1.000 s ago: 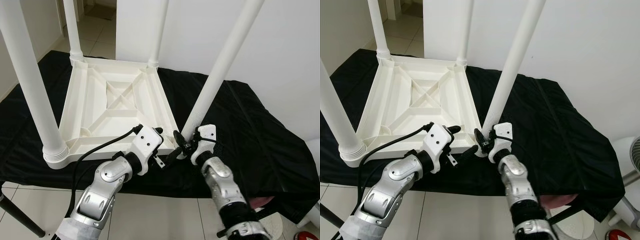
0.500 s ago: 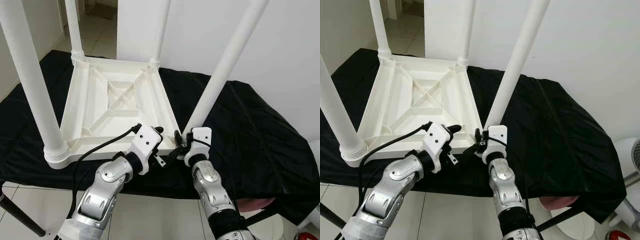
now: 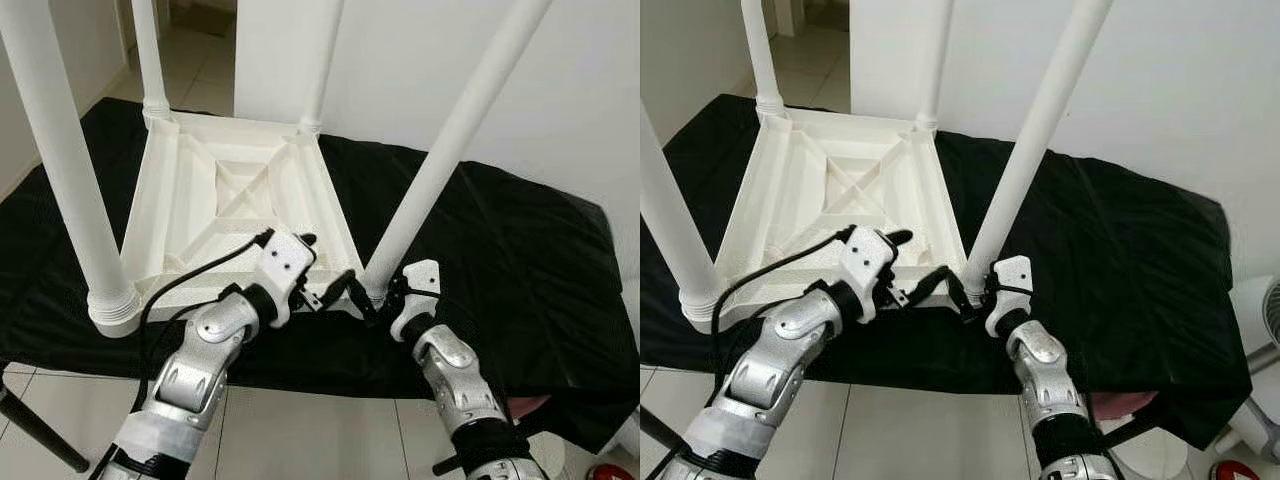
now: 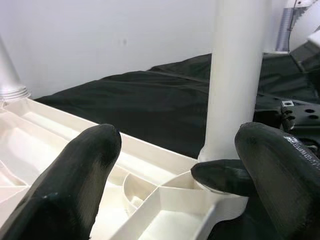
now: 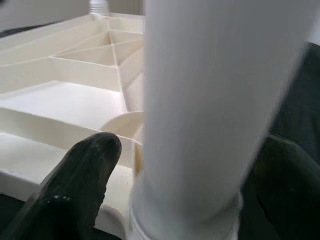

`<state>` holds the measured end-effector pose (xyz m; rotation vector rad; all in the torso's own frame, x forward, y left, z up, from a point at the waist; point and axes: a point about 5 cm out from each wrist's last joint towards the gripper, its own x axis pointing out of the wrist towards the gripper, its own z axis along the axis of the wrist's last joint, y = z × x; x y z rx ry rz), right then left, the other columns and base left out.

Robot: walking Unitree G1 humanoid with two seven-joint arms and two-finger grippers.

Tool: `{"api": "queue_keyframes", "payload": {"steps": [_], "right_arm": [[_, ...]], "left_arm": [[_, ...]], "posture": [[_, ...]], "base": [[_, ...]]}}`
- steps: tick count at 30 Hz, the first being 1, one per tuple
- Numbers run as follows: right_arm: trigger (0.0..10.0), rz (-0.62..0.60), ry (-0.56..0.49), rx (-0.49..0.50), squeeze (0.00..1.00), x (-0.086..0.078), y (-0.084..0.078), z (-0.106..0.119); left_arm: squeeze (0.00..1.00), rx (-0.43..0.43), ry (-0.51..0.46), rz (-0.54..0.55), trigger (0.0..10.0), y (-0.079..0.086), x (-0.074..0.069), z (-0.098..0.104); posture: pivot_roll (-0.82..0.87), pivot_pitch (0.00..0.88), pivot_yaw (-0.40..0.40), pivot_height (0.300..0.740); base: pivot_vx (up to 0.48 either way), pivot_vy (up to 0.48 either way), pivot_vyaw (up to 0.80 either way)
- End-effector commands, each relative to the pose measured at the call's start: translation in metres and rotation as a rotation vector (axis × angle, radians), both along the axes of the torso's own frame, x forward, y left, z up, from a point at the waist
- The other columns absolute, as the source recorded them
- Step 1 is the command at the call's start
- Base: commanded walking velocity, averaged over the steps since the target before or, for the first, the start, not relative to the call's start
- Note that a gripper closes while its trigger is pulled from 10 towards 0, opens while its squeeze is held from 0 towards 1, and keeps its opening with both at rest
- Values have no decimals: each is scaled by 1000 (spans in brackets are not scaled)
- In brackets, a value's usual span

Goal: Building children table

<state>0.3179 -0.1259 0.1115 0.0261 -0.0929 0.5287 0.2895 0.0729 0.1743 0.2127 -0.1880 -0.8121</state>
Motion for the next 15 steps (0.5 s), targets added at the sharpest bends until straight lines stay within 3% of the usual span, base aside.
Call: {"api": "queue_keyframes", "payload": {"steps": [1,4,9,10,11,12,15], "right_arm": [[10000,72,-13,-22,0,4,4,4],[10000,118,-2,-23,0,9,10,5],[9725,187,31,-61,0,18,24,2],[3882,197,40,-62,0,20,24,1],[3882,197,40,-62,0,20,24,1],[0,202,45,-52,0,21,23,0],[0,200,56,-51,0,21,21,-2]], "left_arm": [[0,24,-14,-27,10000,-6,2,1],[0,35,-16,-47,10000,-7,3,1],[0,50,15,-130,10000,-12,-8,-5],[0,55,31,-157,10000,-15,-12,-9],[0,55,31,-157,10000,-15,-12,-9],[0,61,47,-174,10000,-16,-17,-15],[0,71,65,-180,10000,-15,-21,-21]], "posture": [[67,0,-169,740],[67,0,-161,740],[73,0,-156,740],[79,0,-159,740],[79,0,-159,740],[80,0,-159,740],[80,0,-159,740]], "base": [[0,0,0],[0,0,0],[0,0,0],[0,0,0],[0,0,0],[0,0,0],[0,0,0]]}}
